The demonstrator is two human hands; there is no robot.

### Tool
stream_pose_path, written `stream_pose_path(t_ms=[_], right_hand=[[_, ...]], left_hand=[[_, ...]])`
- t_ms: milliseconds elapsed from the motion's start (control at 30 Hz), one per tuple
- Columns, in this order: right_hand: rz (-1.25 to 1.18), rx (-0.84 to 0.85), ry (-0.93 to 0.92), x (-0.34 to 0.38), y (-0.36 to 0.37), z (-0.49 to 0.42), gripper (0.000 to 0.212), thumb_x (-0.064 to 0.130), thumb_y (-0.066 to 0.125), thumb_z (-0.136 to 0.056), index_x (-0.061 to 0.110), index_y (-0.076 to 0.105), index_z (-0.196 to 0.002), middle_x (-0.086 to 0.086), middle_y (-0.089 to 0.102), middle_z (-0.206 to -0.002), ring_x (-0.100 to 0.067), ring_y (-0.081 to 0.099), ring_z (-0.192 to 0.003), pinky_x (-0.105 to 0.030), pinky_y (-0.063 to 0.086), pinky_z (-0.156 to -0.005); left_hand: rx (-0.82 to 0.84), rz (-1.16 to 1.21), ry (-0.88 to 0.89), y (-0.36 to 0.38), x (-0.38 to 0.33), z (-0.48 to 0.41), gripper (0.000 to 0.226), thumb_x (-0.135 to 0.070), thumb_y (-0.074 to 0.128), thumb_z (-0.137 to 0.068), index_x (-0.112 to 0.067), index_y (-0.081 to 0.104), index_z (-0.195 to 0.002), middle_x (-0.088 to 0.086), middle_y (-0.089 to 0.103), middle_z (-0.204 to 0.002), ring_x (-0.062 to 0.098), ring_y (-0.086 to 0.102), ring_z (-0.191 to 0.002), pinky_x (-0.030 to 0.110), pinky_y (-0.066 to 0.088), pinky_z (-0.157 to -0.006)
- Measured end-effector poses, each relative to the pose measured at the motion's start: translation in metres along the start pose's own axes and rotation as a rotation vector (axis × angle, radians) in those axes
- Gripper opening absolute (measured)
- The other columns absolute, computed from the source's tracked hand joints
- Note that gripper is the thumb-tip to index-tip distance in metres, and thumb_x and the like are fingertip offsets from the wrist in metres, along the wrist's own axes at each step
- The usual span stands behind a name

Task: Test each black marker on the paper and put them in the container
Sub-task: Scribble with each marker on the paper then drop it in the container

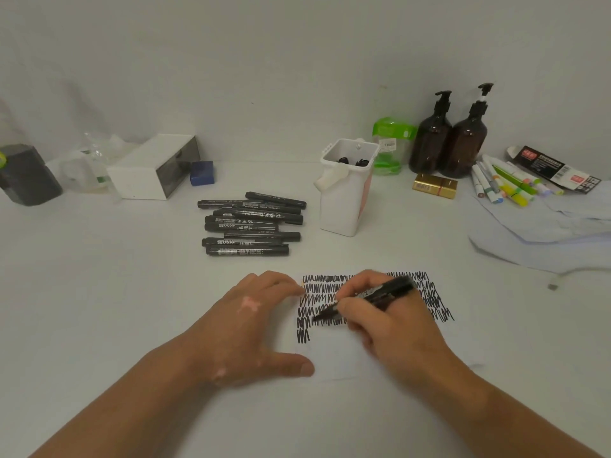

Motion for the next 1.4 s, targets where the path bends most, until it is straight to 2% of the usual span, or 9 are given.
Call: stream_pose_path(t_ms=[67,133,200,300,433,533,633,1067,1400], right_hand=[[-0.225,-0.059,0.027,0.001,-0.008,-0.004,0.006,0.022,0.070,-0.074,0.023,0.064,-0.072,-0.002,0.058,-0.054,-0.015,0.044,-0.044,-0.021,0.032,-0.040],[-0.330,-0.105,0.026,0.004,-0.019,-0.007,0.011,0.021,0.072,-0.075,0.023,0.064,-0.069,-0.006,0.058,-0.054,-0.015,0.044,-0.043,-0.022,0.033,-0.038],[-0.293,-0.115,0.003,0.006,-0.028,-0.009,0.009,0.024,0.076,-0.075,0.021,0.068,-0.071,-0.005,0.055,-0.053,-0.016,0.044,-0.044,-0.024,0.035,-0.039],[-0.295,-0.103,-0.009,0.007,-0.035,-0.011,0.010,0.022,0.077,-0.075,0.017,0.074,-0.083,-0.007,0.053,-0.055,-0.018,0.046,-0.048,-0.026,0.039,-0.043],[-0.488,-0.031,0.033,0.008,-0.036,-0.011,0.018,0.022,0.064,-0.080,0.013,0.078,-0.086,-0.015,0.064,-0.067,-0.020,0.054,-0.052,-0.030,0.044,-0.044],[-0.474,-0.040,0.015,0.011,-0.035,-0.011,0.010,0.020,0.063,-0.080,0.017,0.071,-0.076,-0.018,0.065,-0.066,-0.021,0.053,-0.049,-0.030,0.045,-0.044],[-0.433,-0.083,-0.019,0.014,-0.037,-0.009,0.010,0.021,0.066,-0.081,0.018,0.071,-0.072,-0.017,0.065,-0.064,-0.020,0.052,-0.047,-0.029,0.045,-0.043],[-0.264,0.057,-0.062,0.015,-0.015,-0.001,0.007,0.022,0.067,-0.085,0.022,0.072,-0.080,-0.014,0.076,-0.074,-0.019,0.062,-0.054,-0.027,0.052,-0.052],[-0.122,0.100,-0.113,0.018,0.001,0.005,0.018,0.046,0.067,-0.077,0.030,0.068,-0.085,0.001,0.063,-0.061,-0.017,0.046,-0.050,-0.031,0.041,-0.050]], left_hand=[[-0.066,0.107,-0.031,-0.005,0.000,0.002,0.090,-0.078,0.071,-0.066,-0.049,0.031,-0.141,-0.046,0.032,-0.130,-0.021,0.034,-0.118,0.003,0.032,-0.095],[-0.190,0.215,-0.052,-0.011,0.002,0.003,0.068,-0.043,0.077,-0.083,-0.042,0.036,-0.136,-0.051,0.038,-0.116,-0.016,0.045,-0.101,0.000,0.036,-0.081],[-0.336,0.358,-0.089,-0.017,0.008,0.002,0.049,-0.004,0.060,-0.093,-0.035,0.043,-0.126,-0.042,0.051,-0.108,0.001,0.053,-0.078,0.007,0.041,-0.067],[-0.464,0.581,-0.143,-0.021,0.012,0.000,0.052,0.013,0.046,-0.091,-0.034,0.043,-0.114,-0.019,0.065,-0.113,0.014,0.063,-0.078,0.026,0.053,-0.068],[-0.455,0.809,-0.187,-0.016,0.020,0.000,0.046,0.003,0.072,-0.087,-0.037,0.056,-0.103,-0.010,0.074,-0.109,0.019,0.075,-0.094,0.046,0.057,-0.087],[-0.412,0.851,-0.199,-0.015,0.023,-0.001,0.032,-0.017,0.083,-0.077,-0.036,0.071,-0.100,-0.004,0.078,-0.099,0.020,0.076,-0.091,0.039,0.056,-0.087],[-0.435,0.881,-0.139,-0.017,0.020,-0.002,0.026,-0.023,0.075,-0.077,-0.035,0.075,-0.099,0.000,0.078,-0.097,0.020,0.074,-0.081,0.024,0.057,-0.076],[-0.258,0.928,0.000,0.000,0.007,-0.006,0.029,-0.040,0.063,-0.085,-0.021,0.073,-0.105,0.005,0.071,-0.080,0.022,0.060,-0.067,0.021,0.048,-0.067],[-0.335,1.134,-0.121,0.008,0.002,-0.005,0.037,-0.049,0.058,-0.085,-0.014,0.050,-0.079,-0.001,0.032,-0.060,0.022,0.033,-0.052,0.032,0.027,-0.055]])
Point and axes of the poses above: each hand's wrist, its own z-axis away from the middle knuckle, its own y-axis out of the palm, x = y × z, the point moved 5 cm from there along -z, towards the middle knuckle
